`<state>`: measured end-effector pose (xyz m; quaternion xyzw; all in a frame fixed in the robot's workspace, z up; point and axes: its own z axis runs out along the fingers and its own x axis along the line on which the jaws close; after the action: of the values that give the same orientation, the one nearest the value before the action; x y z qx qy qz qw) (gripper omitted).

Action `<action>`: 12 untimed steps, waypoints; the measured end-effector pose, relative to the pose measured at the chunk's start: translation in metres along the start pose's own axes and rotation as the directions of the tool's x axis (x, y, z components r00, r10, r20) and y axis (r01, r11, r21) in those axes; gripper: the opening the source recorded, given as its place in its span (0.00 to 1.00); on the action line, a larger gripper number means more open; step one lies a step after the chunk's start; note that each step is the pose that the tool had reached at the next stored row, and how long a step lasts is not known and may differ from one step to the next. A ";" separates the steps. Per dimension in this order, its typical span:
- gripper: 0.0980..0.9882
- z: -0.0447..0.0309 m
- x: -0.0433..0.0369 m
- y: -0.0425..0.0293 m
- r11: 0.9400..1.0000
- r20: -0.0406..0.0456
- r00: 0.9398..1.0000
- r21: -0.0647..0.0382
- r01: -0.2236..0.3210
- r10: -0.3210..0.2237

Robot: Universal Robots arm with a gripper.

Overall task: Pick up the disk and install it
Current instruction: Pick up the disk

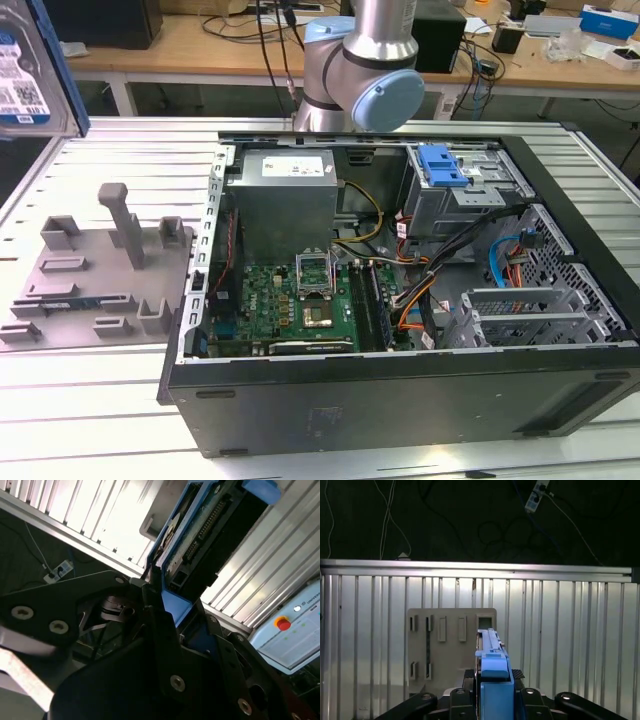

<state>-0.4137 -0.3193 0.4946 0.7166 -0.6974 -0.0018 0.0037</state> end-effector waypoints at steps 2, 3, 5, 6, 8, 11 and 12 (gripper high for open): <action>0.30 -0.0026 0.0003 0.0000 1.000 0.000 1.000 0.000 0.000 0.000; 0.30 -0.0026 0.0004 0.0000 1.000 0.000 1.000 0.000 0.000 0.000; 0.30 -0.0026 0.0004 0.0000 1.000 0.000 1.000 0.000 0.000 0.000; 0.30 -0.0027 0.0005 0.0000 1.000 0.000 1.000 0.000 0.000 0.000; 0.30 -0.0026 0.0006 0.0001 1.000 0.000 1.000 0.000 0.000 0.000; 0.30 -0.0028 0.0035 -0.0023 1.000 0.000 1.000 0.000 0.000 0.000; 0.30 -0.0030 0.0068 -0.0050 1.000 0.000 1.000 -0.002 0.000 0.000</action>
<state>-0.4085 -0.3260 0.4976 0.7167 -0.6974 -0.0024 0.0043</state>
